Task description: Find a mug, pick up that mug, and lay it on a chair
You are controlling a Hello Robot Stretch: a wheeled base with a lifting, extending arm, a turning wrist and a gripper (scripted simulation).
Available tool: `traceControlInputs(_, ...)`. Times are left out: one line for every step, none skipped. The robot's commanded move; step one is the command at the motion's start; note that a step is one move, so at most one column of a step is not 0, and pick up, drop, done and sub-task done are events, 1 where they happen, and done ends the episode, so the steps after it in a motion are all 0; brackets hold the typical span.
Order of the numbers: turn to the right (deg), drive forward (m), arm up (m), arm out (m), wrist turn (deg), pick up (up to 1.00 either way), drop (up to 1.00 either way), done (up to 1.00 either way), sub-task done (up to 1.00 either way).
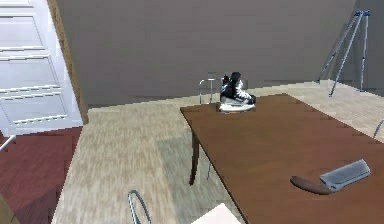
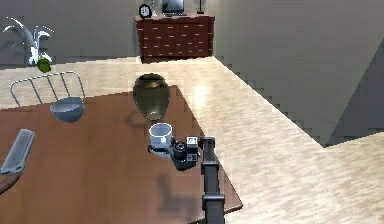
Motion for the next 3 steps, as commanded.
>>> traceControlInputs(0.0,0.00,0.00,0.00,0.0,1.00,0.00,0.00,0.00)
traceControlInputs(0.0,0.00,0.10,0.00,0.0,0.00,0.00,0.00,0.00)
traceControlInputs(0.0,0.00,0.18,0.00,0.0,0.00,0.00,0.00,0.00)
